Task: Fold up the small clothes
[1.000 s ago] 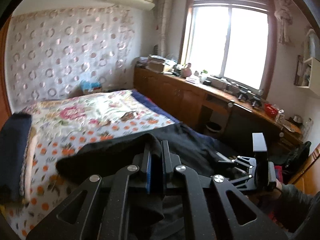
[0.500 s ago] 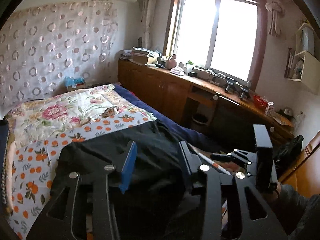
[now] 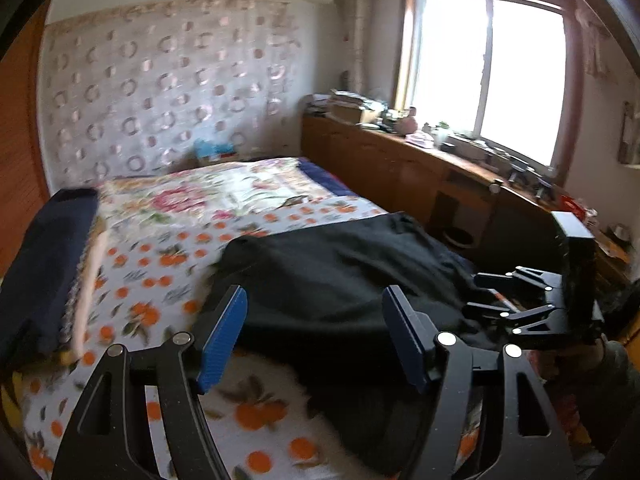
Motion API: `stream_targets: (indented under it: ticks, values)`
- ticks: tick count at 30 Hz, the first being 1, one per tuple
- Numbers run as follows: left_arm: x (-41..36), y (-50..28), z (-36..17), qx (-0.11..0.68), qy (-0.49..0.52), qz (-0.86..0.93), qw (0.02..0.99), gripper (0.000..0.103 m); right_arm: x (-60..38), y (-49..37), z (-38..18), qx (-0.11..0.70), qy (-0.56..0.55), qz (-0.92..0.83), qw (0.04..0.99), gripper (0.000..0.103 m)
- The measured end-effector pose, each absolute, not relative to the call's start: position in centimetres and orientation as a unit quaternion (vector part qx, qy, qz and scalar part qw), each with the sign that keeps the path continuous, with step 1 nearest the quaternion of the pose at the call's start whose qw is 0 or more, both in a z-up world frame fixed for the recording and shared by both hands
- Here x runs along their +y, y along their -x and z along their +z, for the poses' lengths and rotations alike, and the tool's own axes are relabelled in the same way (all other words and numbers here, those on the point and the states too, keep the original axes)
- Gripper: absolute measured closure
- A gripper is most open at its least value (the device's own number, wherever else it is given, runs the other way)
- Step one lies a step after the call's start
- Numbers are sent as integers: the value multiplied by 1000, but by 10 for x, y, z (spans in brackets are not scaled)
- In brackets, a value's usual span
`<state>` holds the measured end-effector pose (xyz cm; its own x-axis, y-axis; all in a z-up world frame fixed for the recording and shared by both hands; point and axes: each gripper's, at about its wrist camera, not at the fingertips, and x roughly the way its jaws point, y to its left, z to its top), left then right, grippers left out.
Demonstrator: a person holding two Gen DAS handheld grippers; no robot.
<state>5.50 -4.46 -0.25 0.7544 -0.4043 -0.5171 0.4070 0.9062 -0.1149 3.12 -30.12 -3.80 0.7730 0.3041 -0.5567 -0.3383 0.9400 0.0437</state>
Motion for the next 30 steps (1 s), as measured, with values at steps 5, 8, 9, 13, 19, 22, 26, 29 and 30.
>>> stream_targets:
  ticks: [5,8,9,13,19,22,26,29,30]
  values:
    - [-24,-58,-16,288,8,-188,939,32,-270,-41,-37,294,53,205,932,34]
    - [-16,-60,-23,292,17,-183,939,32,-256,-53,-42,304,70,217,925,34]
    - [-15,-60,-25,293,18,-181,938,32,-253,-57,-44,311,73,220,922,34]
    - [-11,-61,-31,296,21,-180,938,32,-243,-78,-52,338,78,232,909,34]
    - [-12,-61,-37,301,21,-181,936,32,-238,-92,-52,356,67,261,895,58]
    - [-12,-61,-37,300,20,-180,937,32,-236,-88,-49,349,76,271,894,84]
    - [-11,-60,-38,299,20,-179,937,32,-241,-74,-31,310,67,280,906,88]
    - [-11,-60,-38,297,20,-179,938,32,-246,-63,-13,280,57,279,917,89]
    - [-11,-60,-37,296,20,-179,938,32,-248,-59,-6,269,54,279,920,89]
